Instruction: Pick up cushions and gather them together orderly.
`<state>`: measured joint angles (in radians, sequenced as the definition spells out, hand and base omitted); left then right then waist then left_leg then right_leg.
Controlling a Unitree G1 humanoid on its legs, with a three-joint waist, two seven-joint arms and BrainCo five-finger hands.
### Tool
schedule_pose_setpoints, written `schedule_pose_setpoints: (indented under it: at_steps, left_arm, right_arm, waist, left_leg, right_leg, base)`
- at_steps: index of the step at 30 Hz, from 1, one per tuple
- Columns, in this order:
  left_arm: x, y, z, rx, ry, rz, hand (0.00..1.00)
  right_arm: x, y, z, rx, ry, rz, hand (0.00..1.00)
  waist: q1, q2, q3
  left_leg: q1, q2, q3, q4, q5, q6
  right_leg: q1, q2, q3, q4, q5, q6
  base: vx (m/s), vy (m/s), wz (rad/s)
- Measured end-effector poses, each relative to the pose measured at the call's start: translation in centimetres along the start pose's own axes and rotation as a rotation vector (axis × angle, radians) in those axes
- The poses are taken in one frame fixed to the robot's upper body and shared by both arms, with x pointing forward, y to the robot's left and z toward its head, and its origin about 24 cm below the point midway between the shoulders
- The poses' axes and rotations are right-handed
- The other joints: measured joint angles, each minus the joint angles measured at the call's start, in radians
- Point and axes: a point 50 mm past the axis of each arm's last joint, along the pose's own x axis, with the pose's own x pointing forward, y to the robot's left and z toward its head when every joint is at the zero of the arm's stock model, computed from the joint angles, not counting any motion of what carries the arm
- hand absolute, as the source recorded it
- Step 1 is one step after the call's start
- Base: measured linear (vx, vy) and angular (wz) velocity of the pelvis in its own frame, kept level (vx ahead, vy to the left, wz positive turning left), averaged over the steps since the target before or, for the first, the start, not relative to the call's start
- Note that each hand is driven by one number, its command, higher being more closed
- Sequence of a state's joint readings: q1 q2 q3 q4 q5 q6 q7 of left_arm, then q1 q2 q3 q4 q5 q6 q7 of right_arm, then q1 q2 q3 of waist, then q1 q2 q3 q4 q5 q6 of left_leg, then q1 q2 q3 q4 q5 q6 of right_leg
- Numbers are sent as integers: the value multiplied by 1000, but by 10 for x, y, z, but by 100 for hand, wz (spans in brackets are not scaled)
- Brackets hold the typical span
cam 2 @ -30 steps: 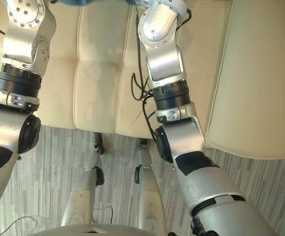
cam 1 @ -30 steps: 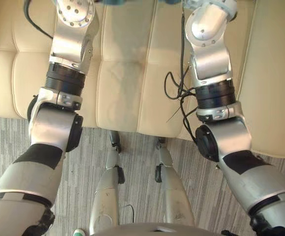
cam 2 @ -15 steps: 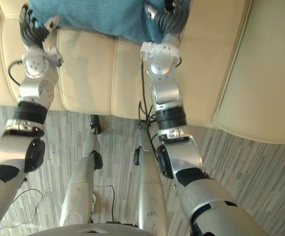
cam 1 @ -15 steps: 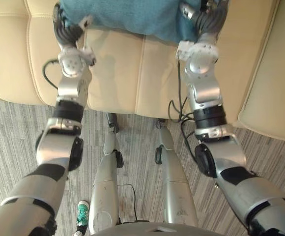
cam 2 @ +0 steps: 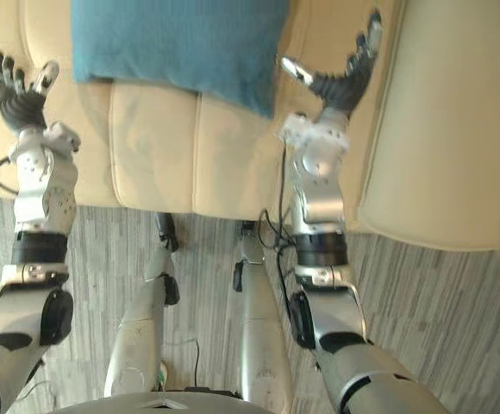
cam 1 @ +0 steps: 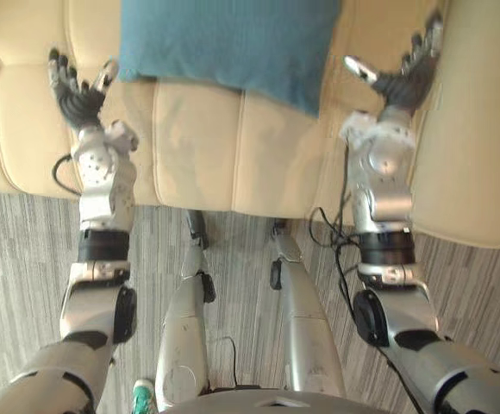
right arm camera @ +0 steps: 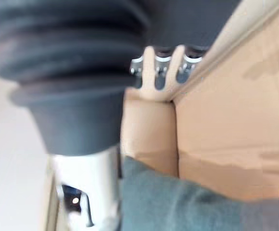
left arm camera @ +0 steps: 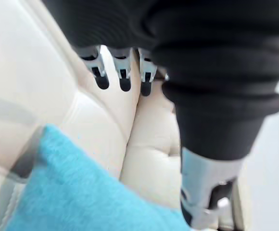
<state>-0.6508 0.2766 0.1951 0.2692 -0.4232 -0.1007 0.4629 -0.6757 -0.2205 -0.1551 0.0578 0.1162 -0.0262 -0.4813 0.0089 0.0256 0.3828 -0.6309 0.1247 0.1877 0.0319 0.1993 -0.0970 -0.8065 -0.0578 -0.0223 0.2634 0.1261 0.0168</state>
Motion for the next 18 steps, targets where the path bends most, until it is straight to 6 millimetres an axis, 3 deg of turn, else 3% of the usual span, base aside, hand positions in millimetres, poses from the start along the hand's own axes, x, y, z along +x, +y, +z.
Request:
schedule_pose_setpoints:
  at_steps: [2,3,4,5,8,9,10,11,13,14,17,18]
  left_arm:
    - [-19,27,-9,24,13,21,0]
    - [-38,47,-18,27,41,53,0]
    - [-45,53,-23,27,58,65,0]
    - [-69,69,-44,38,147,100,0]
    - [-129,104,-83,66,362,174,0]
    - [-145,113,-91,75,418,190,0]
    - [-169,128,-107,120,528,204,0]
    - [-176,132,-112,146,568,200,0]
    - [-212,153,-134,241,747,202,0]
    - [-220,157,-139,260,784,201,0]
    - [-264,178,-163,348,1015,223,0]
    - [-271,181,-165,362,1046,230,0]
  right_arm:
    - [-16,-23,-5,-46,0,11,0]
    - [-32,-40,-13,-78,25,18,0]
    - [-38,-46,-18,-89,45,18,0]
    - [-60,-65,-36,-139,139,23,0]
    - [-114,-96,-70,-197,361,36,0]
    - [-130,-103,-80,-209,433,34,0]
    - [-159,-116,-102,-235,582,16,0]
    - [-169,-120,-109,-244,632,11,0]
    - [-219,-136,-137,-287,859,-16,0]
    - [-228,-138,-141,-294,900,-13,0]
    - [-293,-153,-165,-341,1201,-23,0]
    - [-302,-155,-168,-345,1241,-27,0]
  waist:
    - [2,-1,0]
    - [8,-1,0]
    - [10,-1,1]
    - [20,-2,1]
    - [23,-7,-4]
    - [22,-13,-16]
    - [25,-23,-42]
    - [26,-27,-50]
    - [27,-37,-111]
    - [27,-37,-129]
    - [24,-36,-226]
    - [24,-37,-237]
  left_leg:
    - [42,0,-3,46,-41,2]
    - [73,3,-13,85,-75,4]
    - [86,5,-17,96,-87,5]
    - [142,8,-25,117,-113,4]
    - [255,13,-40,171,-179,6]
    - [279,15,-40,178,-193,6]
    - [321,18,-39,184,-211,5]
    - [337,19,-37,186,-217,4]
    - [399,25,-25,191,-243,7]
    - [408,26,-24,191,-245,2]
    - [485,29,-9,175,-267,3]
    - [497,29,-2,168,-268,4]
  right_leg:
    - [46,-8,-8,41,-43,1]
    - [91,-10,-17,60,-71,8]
    - [109,-10,-18,65,-82,9]
    - [174,-11,-25,76,-109,7]
    - [312,-14,-47,86,-162,10]
    - [340,-13,-48,82,-169,12]
    - [391,-9,-48,66,-170,18]
    - [410,-7,-48,60,-168,21]
    - [489,0,-47,16,-161,23]
    - [504,2,-47,4,-158,25]
    - [608,7,-42,-94,-131,36]
    - [622,7,-40,-108,-127,37]
  base:
    - [38,-65,11]
    - [60,-64,10]
    - [88,-63,12]
    - [94,-52,11]
    - [83,-13,9]
    - [107,27,-2]
    - [100,25,-7]
    - [129,41,-12]
    - [126,51,-12]
    - [89,38,-9]
    - [107,65,-11]
    - [84,66,-15]
